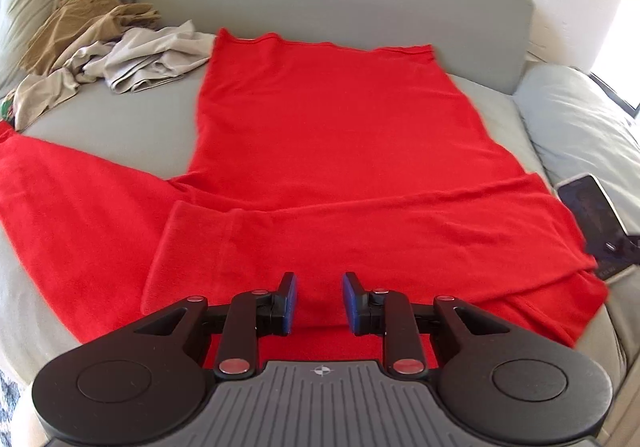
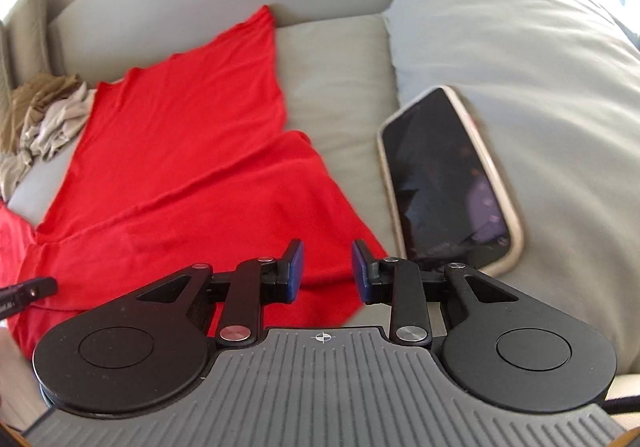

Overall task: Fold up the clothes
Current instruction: 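Release the folded sleeve and withdraw the right gripper, then grasp the other sleeve cuff with the left gripper and lift it, then fold the held sleeve across the shirt body with the left gripper, then release the folded sleeve and withdraw the left gripper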

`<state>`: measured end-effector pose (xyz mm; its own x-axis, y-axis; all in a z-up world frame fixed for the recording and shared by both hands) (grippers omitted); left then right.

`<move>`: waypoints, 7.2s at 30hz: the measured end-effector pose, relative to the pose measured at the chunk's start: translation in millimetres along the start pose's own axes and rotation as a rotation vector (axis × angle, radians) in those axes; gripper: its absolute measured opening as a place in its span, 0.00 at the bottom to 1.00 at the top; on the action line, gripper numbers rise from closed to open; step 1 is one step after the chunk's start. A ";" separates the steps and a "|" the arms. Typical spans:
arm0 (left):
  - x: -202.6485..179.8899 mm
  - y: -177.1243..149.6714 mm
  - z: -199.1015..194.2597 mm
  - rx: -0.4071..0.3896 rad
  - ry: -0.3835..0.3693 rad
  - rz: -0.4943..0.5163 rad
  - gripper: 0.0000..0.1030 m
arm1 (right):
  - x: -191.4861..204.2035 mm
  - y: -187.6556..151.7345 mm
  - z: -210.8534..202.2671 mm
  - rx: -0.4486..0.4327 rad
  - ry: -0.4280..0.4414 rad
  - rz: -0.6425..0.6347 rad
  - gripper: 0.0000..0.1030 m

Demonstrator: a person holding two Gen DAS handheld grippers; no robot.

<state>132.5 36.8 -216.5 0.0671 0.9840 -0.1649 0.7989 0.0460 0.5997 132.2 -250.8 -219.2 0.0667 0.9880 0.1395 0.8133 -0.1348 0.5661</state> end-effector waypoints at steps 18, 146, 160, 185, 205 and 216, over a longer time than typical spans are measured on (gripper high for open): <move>16.4 -10.0 -74.4 0.023 0.078 -0.085 0.33 | 105.0 20.7 -131.8 -0.151 -0.061 -0.356 0.60; 30.8 11.3 -26.5 -0.096 0.106 -0.230 0.22 | 142.9 17.0 -4.2 -0.087 0.326 -0.161 0.53; 57.7 -7.2 -12.3 -0.012 0.217 -0.198 0.21 | 159.1 15.8 47.6 -0.022 0.156 -0.187 0.07; 41.1 -20.7 -34.4 0.037 0.099 -0.216 0.28 | 44.6 0.4 25.1 -0.055 0.096 -0.078 0.44; 44.6 -26.9 -33.3 0.076 0.087 -0.249 0.34 | 87.0 11.5 -29.7 -0.263 -0.043 -0.352 0.09; 121.5 6.2 -73.8 -0.075 0.168 -0.455 0.58 | 40.1 7.4 23.3 -0.090 -0.161 -0.326 0.10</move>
<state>101.5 169.3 -175.0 -0.3815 0.8749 -0.2983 0.6791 0.4842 0.5517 154.4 -210.4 -228.4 -0.0916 0.9783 -0.1858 0.7532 0.1901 0.6297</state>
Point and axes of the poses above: each gripper's, at about its wrist camera, not at the fingertips, and z roughly the way its jaws point, x to its left, y to its top, the point moved 10 cm from there along z, roughly the way its jaws point, and after that the axes turned 6 degrees about -z, right-handed, at the moved point
